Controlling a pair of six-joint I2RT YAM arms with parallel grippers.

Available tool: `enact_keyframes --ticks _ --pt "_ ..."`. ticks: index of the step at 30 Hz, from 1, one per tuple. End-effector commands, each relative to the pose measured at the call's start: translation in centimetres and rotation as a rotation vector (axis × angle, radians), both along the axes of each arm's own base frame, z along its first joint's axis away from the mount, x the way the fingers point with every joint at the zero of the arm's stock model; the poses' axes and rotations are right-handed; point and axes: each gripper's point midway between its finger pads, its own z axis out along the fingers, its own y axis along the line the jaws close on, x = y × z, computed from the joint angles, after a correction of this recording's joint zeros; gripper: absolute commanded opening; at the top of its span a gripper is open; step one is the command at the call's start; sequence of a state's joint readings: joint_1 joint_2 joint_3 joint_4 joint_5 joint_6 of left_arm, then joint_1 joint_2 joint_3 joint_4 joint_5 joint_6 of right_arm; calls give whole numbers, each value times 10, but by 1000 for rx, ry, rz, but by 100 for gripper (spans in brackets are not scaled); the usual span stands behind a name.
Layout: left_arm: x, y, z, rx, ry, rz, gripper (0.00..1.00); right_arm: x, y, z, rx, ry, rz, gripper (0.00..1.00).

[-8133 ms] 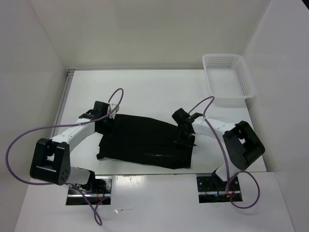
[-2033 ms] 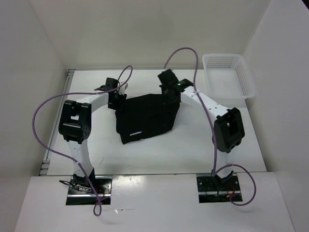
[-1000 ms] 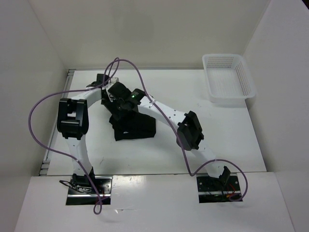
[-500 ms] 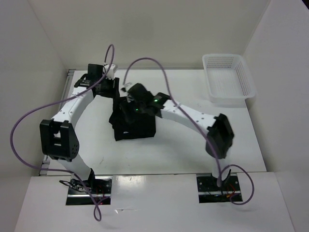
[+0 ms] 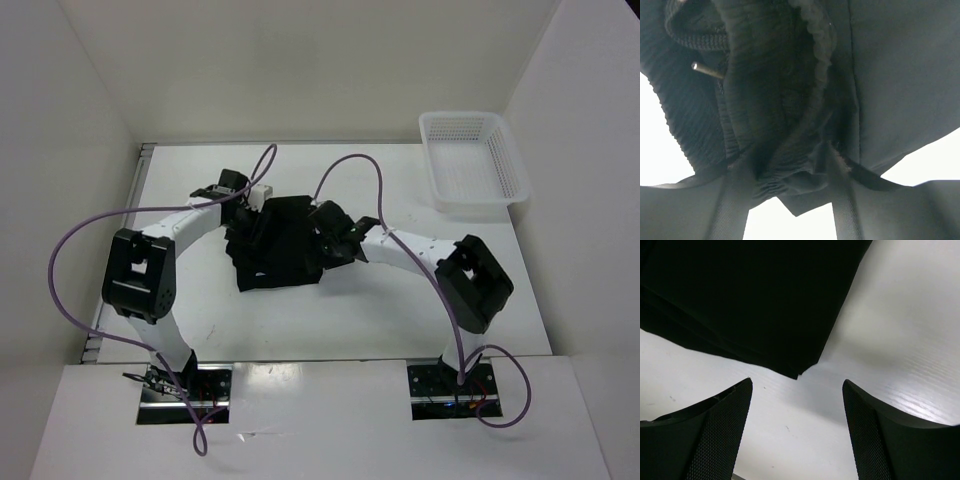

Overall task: Fold and stack the shorts
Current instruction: Fold the shorts

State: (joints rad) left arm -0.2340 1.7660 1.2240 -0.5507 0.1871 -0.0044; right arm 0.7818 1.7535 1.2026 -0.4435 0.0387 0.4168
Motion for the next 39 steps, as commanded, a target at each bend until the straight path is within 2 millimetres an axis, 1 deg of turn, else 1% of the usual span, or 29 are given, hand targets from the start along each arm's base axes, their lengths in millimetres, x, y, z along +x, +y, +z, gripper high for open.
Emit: enact_keyframes --ticks 1,2,4,5,6,7,9,10,11,12,13,14,16,18,19,20,22,23,25,26,28,31,32,34,35,36,37,38,39 --pt "8 -2 -1 22 -29 -6 58 24 17 11 137 -47 -59 78" --pt "5 -1 -4 24 -20 -6 53 19 15 0 125 -20 -53 78" --pt "3 -3 -11 20 1 -11 40 14 19 -3 133 3 -21 79" --pt "6 -4 -8 17 -9 -11 21 12 19 -9 126 15 -4 79" --pt "3 -5 -8 12 5 -15 14 11 20 -8 132 21 2 79" --pt "7 -5 -4 9 -7 -15 8 9 18 -15 116 31 9 79" --pt "12 -7 8 4 -26 -15 0 9 16 -18 112 24 4 79" --pt "10 -5 16 -5 -18 -10 0 11 18 -17 118 18 4 79" --pt "14 1 27 -21 -25 6 0 10 17 -22 110 27 3 79" --pt "16 1 50 -44 -42 9 0 13 19 -19 112 16 11 79" --pt "17 2 63 -63 -51 12 0 10 17 -25 97 33 10 79" --pt "11 7 78 -100 -44 21 0 13 19 -25 99 31 10 79" --pt "3 7 91 -157 -27 19 0 13 19 -25 99 31 10 79" --pt "-12 16 77 -174 51 48 2 13 19 -25 99 31 10 79" --pt "-32 18 54 -164 129 55 2 11 17 -28 92 38 10 79" --pt "-42 23 43 -168 171 71 3 11 17 -28 92 38 10 79" --pt "-54 28 27 -188 213 93 5 11 17 -28 92 38 10 79" --pt "-62 27 14 -213 249 98 7 11 17 -28 92 38 10 79" --pt "-61 33 2 -214 262 118 13 11 17 -28 92 38 10 79" --pt "-57 38 2 -207 246 132 16 11 17 -28 89 34 18 79" --pt "-59 40 -6 -217 269 142 23 13 15 -29 78 24 20 79" --pt "-61 43 -11 -193 285 151 28 12 11 -28 59 20 20 79" --pt "-64 45 -13 -184 293 154 37 10 9 -26 57 14 29 79" --pt "-66 49 -15 -156 299 163 45 11 6 -17 59 -13 34 79" --pt "-65 49 -12 -157 287 162 47 10 5 -14 62 -17 34 79" --pt "-70 51 -9 -148 297 165 47 9 4 -5 68 -33 44 79" --pt "-69 53 -4 -149 290 174 49 10 4 1 72 -47 53 79" --pt "-64 53 3 -151 269 172 49 9 3 5 74 -50 53 79" --pt "-65 51 15 -167 260 167 53 10 3 16 88 -74 61 79"
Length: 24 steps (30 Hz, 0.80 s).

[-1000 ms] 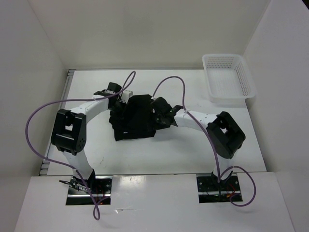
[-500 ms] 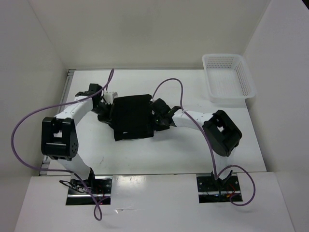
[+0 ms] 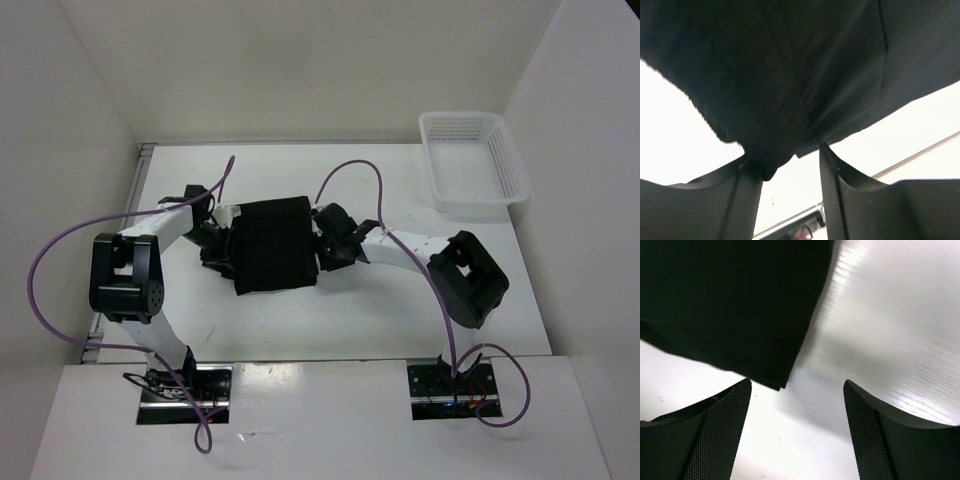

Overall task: Fold and stack the shorts
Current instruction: Fold the shorts

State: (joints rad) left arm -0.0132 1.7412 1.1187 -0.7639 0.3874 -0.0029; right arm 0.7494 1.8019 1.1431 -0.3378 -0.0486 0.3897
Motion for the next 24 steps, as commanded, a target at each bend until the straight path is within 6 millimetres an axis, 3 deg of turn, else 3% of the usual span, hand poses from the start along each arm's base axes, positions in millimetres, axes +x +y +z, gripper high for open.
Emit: enact_keyframes --ticks 1,3,5,7,10,11,16,18,22,24 --pt "9 4 38 -15 -71 17 55 8 0 47 53 -118 19 79" --pt "20 3 58 -41 -123 21 59 10 2 54 65 -131 19 76" --pt "44 1 84 -73 -216 20 68 13 3 55 67 -144 13 72" --pt "70 5 94 -70 -313 26 71 14 4 41 44 -120 14 65" --pt "103 15 85 -13 -403 41 71 8 7 23 11 -72 31 52" --pt "117 16 83 -12 -418 41 71 6 10 23 11 -71 41 52" --pt "148 32 52 78 -432 72 71 -3 17 6 -33 -68 62 55" --pt "152 38 33 108 -404 81 71 -2 19 -3 -33 -52 46 57" --pt "164 42 21 129 -416 89 71 -5 24 -18 -42 -25 52 59" --pt "164 42 21 129 -416 89 70 -6 24 -23 -48 -12 45 53"
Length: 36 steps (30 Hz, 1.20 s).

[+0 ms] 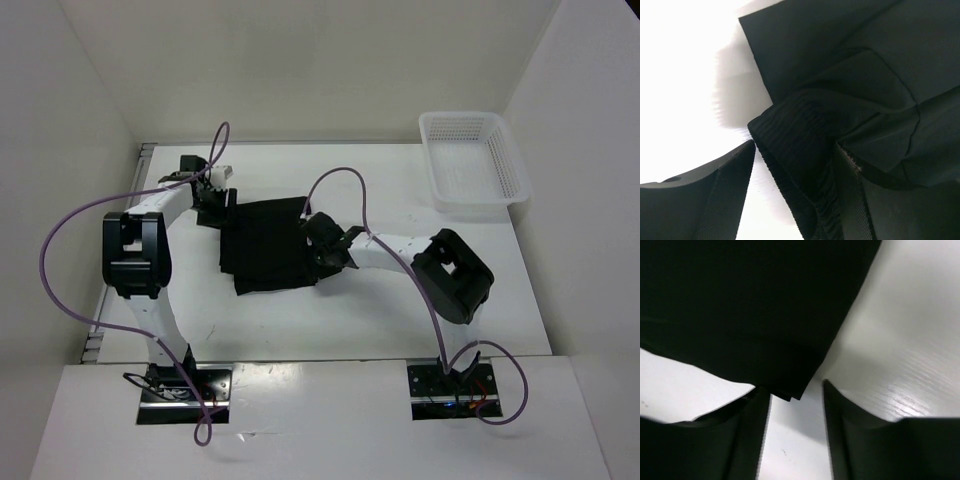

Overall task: Fold and stack the shorts
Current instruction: Fold the shorts

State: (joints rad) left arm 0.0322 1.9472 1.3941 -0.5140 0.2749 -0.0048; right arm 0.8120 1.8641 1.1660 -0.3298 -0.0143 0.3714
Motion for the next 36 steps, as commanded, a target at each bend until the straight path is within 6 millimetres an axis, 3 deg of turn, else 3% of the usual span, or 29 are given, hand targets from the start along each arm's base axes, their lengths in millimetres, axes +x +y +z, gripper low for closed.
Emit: enact_keyframes --ticks 1,2,4,5,7,11,13,16,19,23,30,33,36 --pt "21 6 13 20 -86 9 68 7 8 -8 -4 -13 -20 48" --pt "20 6 11 20 -85 8 65 10 6 -8 0 -9 -38 34" --pt "17 6 8 20 -76 8 52 9 -1 -11 0 0 -59 20" --pt "17 4 8 12 -76 4 48 13 -4 -13 8 0 -81 8" --pt "17 3 8 4 -76 0 36 18 -7 -5 31 -21 -93 0" --pt "16 -1 9 -15 -77 -10 26 18 -11 -1 42 -28 -91 0" --pt "19 -1 12 -15 -86 -10 26 10 -15 6 53 -25 -72 0" --pt "15 -7 4 -48 -48 -25 36 -7 -24 9 64 0 -56 0" --pt "12 -29 -1 -80 -27 -78 37 -28 -37 6 68 39 -62 0" --pt "8 -60 -2 -102 -27 -149 39 -46 -40 8 71 41 -73 0" --pt "19 -86 -13 -119 -49 -209 39 -48 -55 3 47 43 -180 0" --pt "31 -100 -7 -130 -82 -238 39 -58 -68 -8 19 59 -239 0" --pt "34 -110 -3 -123 -90 -258 39 -53 -75 -6 7 25 -287 3"
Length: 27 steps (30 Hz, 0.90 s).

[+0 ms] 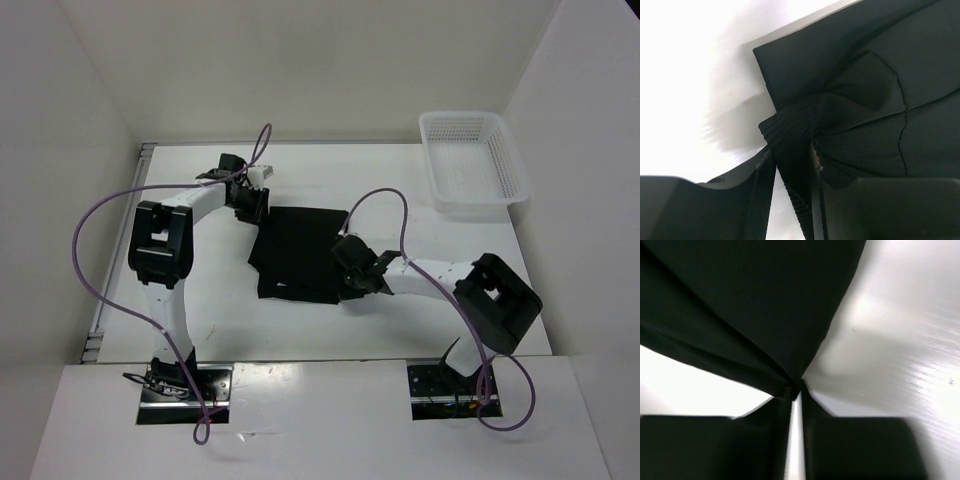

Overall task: Fold and stack the shorts
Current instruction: Fold the shorts

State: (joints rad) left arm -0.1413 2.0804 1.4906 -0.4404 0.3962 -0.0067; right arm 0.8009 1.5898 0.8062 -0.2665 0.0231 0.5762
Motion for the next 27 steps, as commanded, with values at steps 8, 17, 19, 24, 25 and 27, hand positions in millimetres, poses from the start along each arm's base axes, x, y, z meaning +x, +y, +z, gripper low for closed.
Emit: enact_keyframes --ticks 8,17,19,24,25,27 --pt "-5 1 32 31 -100 1 56 17 -22 51 -26 -151 -133 69" --pt "-18 16 97 -1 -181 27 78 69 -64 139 14 -316 -197 90" --pt "-18 23 109 10 -200 47 78 79 -72 160 22 -350 -220 93" --pt "-26 54 150 5 -274 118 85 103 -101 175 -17 -312 -244 100" --pt "-23 74 156 2 -288 164 85 105 -104 178 -26 -287 -237 100" --pt "-26 95 166 -7 -302 211 89 112 -120 180 -48 -265 -251 100"
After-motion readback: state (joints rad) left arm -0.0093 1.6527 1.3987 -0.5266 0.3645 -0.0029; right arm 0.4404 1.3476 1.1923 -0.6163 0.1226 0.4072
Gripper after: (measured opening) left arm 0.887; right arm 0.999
